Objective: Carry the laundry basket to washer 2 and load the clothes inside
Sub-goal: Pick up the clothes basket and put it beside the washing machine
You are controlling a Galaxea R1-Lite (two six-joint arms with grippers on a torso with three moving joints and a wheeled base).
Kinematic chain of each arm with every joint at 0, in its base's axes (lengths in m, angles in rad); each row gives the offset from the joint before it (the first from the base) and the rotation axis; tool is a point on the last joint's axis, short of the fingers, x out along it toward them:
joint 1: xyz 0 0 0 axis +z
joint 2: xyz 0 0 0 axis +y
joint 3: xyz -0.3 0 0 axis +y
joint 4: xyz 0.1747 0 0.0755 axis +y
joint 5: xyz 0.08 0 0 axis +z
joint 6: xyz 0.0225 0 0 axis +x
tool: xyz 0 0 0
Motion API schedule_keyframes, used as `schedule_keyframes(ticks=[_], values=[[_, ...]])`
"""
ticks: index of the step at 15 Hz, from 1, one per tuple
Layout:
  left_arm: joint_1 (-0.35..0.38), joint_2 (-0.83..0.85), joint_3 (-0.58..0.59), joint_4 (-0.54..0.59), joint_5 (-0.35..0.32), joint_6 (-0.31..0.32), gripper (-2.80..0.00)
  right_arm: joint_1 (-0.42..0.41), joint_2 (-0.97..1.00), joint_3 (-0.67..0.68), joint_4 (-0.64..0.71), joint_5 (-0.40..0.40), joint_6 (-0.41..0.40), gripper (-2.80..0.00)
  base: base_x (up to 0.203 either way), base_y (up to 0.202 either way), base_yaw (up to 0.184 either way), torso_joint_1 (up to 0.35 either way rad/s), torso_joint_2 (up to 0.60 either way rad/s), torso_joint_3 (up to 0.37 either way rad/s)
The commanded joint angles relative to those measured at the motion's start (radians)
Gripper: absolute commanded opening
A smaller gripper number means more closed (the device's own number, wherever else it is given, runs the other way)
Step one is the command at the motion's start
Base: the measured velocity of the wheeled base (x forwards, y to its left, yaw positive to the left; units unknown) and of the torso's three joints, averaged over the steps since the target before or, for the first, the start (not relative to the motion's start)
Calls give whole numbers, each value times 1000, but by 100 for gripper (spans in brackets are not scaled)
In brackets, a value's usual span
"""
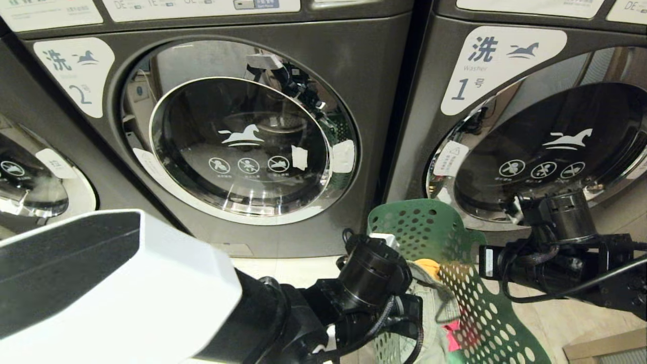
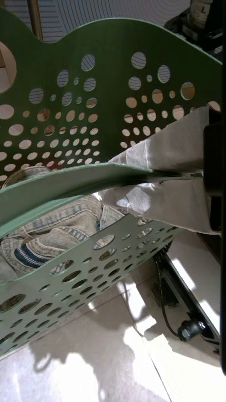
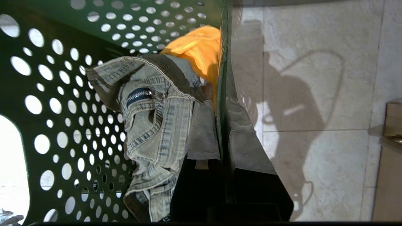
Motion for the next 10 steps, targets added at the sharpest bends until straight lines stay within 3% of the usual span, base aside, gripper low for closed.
schedule_keyframes(ticks=[1, 10], values=[[0, 55, -47, -3, 1, -4, -280, -27, 32, -20, -8, 1, -38, -280, 0, 0, 0, -2, 4, -199], [6, 163, -168, 23, 1, -4, -280, -39, 92, -52, -8, 0, -43, -280, 0, 0, 0, 3, 5, -197]])
